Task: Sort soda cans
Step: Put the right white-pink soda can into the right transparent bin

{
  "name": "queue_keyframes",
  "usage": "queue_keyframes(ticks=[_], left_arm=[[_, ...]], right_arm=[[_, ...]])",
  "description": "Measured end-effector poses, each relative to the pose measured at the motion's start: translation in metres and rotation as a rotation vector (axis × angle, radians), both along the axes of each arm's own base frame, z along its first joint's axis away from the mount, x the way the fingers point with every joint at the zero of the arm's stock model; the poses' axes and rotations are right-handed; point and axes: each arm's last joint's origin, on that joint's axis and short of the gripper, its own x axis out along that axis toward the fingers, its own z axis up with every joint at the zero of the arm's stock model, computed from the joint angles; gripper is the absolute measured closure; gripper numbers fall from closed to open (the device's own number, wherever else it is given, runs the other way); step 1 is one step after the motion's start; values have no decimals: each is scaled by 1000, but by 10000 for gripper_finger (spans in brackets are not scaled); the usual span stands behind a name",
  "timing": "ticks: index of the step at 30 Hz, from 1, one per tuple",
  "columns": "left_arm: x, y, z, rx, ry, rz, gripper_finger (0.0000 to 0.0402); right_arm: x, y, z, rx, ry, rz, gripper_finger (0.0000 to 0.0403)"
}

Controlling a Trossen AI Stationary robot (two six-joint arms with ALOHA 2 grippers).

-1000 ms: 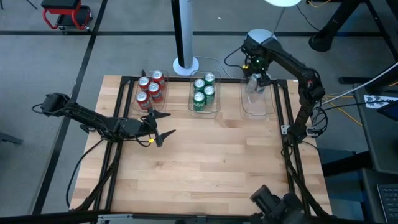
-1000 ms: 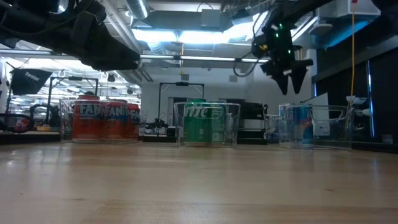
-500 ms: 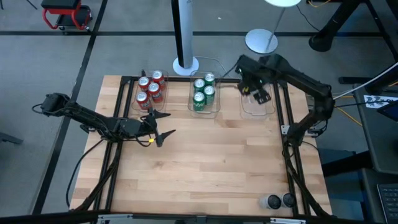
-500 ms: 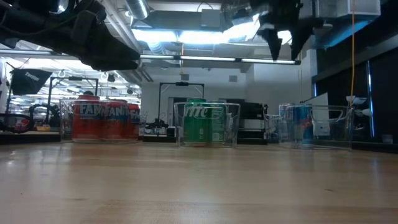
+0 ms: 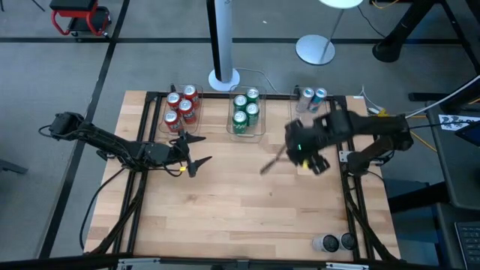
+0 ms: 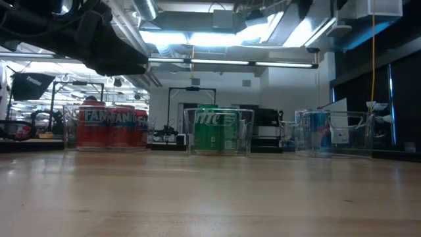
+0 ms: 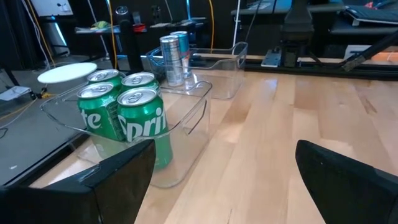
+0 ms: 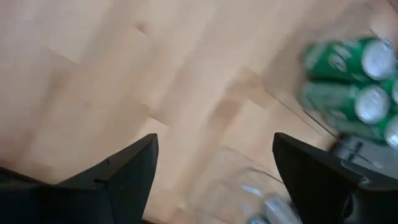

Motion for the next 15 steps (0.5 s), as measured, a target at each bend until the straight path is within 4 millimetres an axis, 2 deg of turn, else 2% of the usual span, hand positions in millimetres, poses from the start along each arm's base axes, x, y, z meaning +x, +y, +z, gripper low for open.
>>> queue_keyframes(ticks=[5, 15], left_arm=[[0, 0, 0, -47, -16, 9, 27], [0, 0, -2, -38, 2, 9, 27]], right_arm=[[-9, 47, -1, 69, -2, -4, 86], [-45, 127, -3, 118, -35, -88, 86]])
